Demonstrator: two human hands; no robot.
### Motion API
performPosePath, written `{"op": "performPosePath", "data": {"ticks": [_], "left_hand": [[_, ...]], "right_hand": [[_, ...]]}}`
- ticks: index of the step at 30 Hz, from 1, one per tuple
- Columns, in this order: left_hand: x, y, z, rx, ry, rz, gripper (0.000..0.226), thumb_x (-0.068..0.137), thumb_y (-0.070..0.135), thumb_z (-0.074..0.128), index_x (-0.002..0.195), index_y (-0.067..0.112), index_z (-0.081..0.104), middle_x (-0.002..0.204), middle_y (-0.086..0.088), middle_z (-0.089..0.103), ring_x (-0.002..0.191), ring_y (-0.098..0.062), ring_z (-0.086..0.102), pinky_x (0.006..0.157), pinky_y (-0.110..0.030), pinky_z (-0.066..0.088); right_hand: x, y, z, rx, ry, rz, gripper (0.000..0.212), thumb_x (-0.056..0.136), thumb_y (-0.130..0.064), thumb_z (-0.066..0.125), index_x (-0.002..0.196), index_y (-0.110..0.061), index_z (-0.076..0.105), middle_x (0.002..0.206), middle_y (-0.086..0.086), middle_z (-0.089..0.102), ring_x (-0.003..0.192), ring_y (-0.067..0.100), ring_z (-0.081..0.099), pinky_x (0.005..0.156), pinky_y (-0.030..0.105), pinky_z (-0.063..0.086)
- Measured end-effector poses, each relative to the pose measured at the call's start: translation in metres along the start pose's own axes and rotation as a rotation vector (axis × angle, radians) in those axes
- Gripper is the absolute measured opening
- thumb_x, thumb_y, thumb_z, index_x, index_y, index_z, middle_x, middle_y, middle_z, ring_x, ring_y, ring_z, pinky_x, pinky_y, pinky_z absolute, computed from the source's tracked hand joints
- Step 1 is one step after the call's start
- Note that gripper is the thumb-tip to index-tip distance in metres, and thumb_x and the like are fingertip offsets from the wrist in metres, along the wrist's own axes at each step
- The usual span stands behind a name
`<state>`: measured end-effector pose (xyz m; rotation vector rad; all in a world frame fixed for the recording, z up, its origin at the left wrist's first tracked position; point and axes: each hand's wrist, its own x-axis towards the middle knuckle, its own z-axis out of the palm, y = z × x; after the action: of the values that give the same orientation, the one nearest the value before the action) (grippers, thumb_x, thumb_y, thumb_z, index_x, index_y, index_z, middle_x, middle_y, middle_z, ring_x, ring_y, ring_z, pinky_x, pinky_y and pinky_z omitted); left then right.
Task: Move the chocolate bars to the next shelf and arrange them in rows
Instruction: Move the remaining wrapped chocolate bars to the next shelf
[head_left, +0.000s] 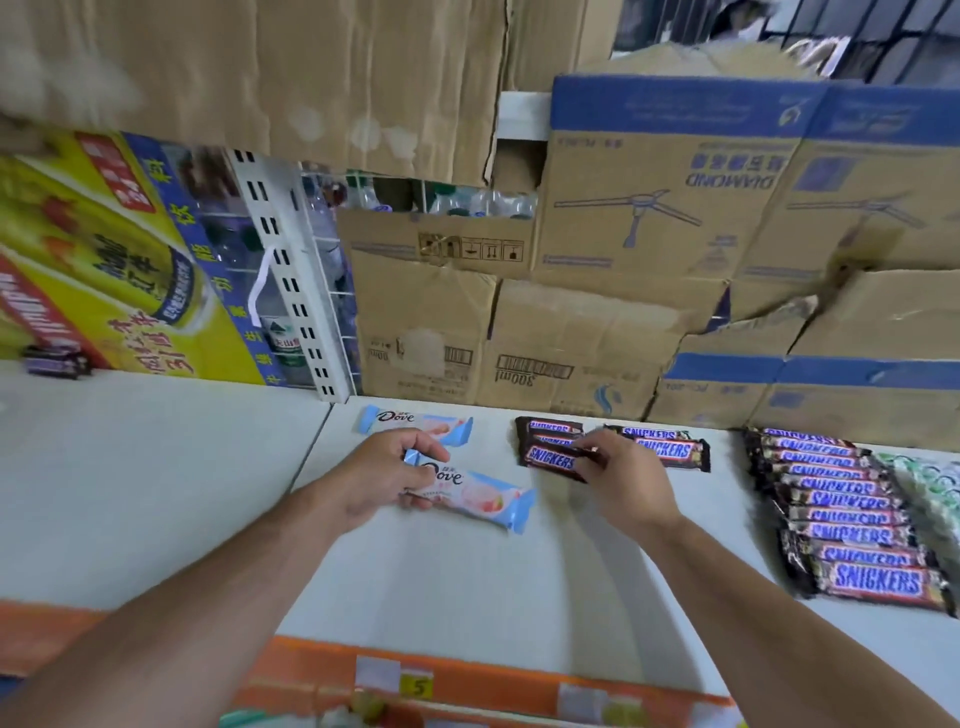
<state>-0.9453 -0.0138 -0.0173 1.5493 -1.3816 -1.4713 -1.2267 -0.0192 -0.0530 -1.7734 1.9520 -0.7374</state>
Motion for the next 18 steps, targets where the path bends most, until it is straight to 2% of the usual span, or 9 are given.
{"op": "performPosePath", "data": {"ticks": [3, 9, 14, 16, 18], "left_hand": [[-0.009, -0.006, 0.001, -0.037, 0.07, -0.033, 0.019, 0.089, -0.01, 0.058, 0.091, 0.007, 0.065, 0.103, -0.009, 0.059, 0.071, -0.02, 0.064, 0.055, -0.025, 0.053], [-0.017, -0.012, -0.004, -0.063, 0.131, -0.062, 0.019, 0.088, -0.01, 0.06, 0.092, 0.008, 0.066, 0.091, -0.017, 0.063, 0.069, -0.023, 0.065, 0.062, -0.03, 0.057], [-0.016, -0.019, -0.011, -0.125, 0.166, -0.062, 0.018, 0.088, -0.008, 0.061, 0.092, 0.009, 0.067, 0.104, -0.018, 0.064, 0.078, -0.026, 0.068, 0.063, -0.031, 0.058], [-0.013, -0.02, -0.015, -0.131, 0.169, -0.053, 0.018, 0.088, -0.008, 0.061, 0.092, 0.008, 0.068, 0.114, -0.017, 0.062, 0.084, -0.026, 0.068, 0.066, -0.033, 0.059], [-0.008, -0.022, -0.022, -0.138, 0.17, -0.037, 0.019, 0.089, -0.009, 0.06, 0.091, 0.009, 0.067, 0.119, -0.015, 0.061, 0.087, -0.027, 0.068, 0.066, -0.033, 0.059]], "right_hand": [[0.003, -0.001, 0.004, -0.061, 0.02, -0.01, 0.02, 0.087, -0.025, 0.065, 0.107, -0.027, 0.069, 0.102, 0.002, 0.07, 0.09, 0.023, 0.063, 0.073, 0.033, 0.05], [0.0, -0.001, 0.009, -0.077, 0.073, 0.016, 0.026, 0.088, -0.029, 0.059, 0.113, -0.023, 0.06, 0.109, 0.003, 0.057, 0.09, 0.027, 0.059, 0.07, 0.032, 0.047], [-0.024, -0.016, 0.016, -0.155, 0.16, -0.033, 0.021, 0.087, -0.029, 0.054, 0.106, -0.019, 0.056, 0.107, 0.001, 0.052, 0.079, 0.031, 0.06, 0.061, 0.033, 0.043], [-0.035, -0.019, 0.026, -0.208, 0.187, -0.085, 0.015, 0.085, -0.03, 0.057, 0.096, -0.019, 0.06, 0.098, 0.0, 0.055, 0.077, 0.031, 0.061, 0.058, 0.031, 0.042], [-0.046, -0.022, 0.04, -0.273, 0.175, -0.204, 0.017, 0.083, -0.035, 0.055, 0.084, -0.023, 0.066, 0.086, -0.004, 0.059, 0.078, 0.027, 0.062, 0.059, 0.031, 0.046]]}}
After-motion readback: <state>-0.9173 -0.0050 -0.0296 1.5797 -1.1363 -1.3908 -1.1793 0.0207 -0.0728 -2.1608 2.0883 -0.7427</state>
